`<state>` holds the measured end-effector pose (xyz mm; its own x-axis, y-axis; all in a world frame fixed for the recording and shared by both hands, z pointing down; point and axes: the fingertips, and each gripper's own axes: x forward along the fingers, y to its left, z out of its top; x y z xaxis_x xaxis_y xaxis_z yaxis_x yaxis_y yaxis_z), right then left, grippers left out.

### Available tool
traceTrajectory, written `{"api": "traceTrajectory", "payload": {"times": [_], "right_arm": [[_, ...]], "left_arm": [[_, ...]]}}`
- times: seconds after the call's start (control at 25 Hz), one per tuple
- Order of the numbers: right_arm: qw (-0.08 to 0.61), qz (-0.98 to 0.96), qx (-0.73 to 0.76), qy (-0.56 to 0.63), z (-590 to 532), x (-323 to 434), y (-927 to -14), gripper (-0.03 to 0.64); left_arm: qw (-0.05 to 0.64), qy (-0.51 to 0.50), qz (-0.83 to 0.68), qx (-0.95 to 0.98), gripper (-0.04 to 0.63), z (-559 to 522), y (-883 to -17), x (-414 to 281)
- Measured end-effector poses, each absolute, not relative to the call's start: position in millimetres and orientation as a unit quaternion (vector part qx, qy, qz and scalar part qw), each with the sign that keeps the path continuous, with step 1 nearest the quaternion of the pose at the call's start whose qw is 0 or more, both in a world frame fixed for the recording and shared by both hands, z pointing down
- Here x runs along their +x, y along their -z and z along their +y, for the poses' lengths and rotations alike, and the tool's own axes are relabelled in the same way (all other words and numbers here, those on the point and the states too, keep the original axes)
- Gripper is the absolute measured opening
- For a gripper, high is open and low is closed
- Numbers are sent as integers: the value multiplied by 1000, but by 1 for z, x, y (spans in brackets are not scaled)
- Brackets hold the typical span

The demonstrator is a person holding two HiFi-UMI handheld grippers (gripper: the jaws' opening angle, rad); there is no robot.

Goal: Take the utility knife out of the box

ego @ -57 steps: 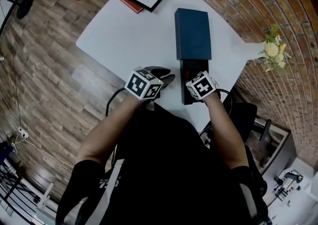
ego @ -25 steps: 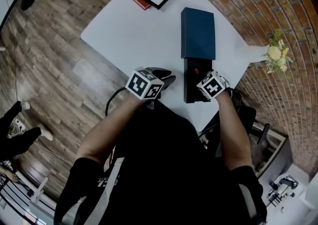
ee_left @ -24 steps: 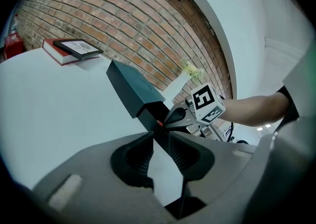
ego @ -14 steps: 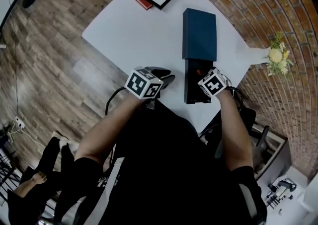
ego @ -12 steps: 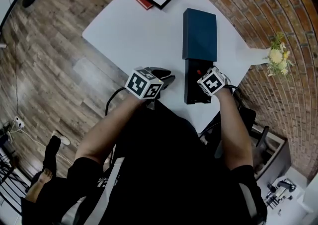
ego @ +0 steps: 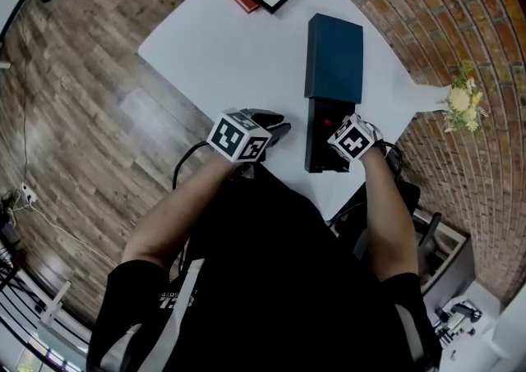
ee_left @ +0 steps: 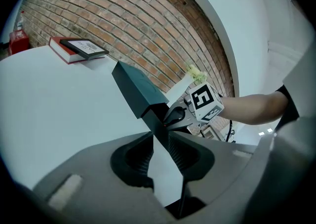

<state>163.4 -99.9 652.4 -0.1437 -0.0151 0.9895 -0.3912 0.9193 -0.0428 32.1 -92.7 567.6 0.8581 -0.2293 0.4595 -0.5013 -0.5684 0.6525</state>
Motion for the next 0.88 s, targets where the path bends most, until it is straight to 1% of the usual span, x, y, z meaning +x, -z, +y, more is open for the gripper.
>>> {"api": "traceTrajectory", "payload": {"times": [0.48,0.64,0.68,0.8,0.88], "right_arm": [[620,-754,161,-145,-90,169,-643,56],[601,-765,179,-145,-90,163,-630,54],[593,-771,186,-143,-92,160,-625,6],[569,-785,204,-132,-97,147,-607,0],[572,-785,201,-128,-97,144,-608,0]], "left_arm": [[416,-170,-193,872,101,-89,-570,38],[407,-171,-185,878,101,-93,-566,45],[405,-170,-181,880,101,-93,-564,48],[402,-170,-163,885,103,-93,-561,58],[400,-173,-155,887,103,-93,-561,62]]}}
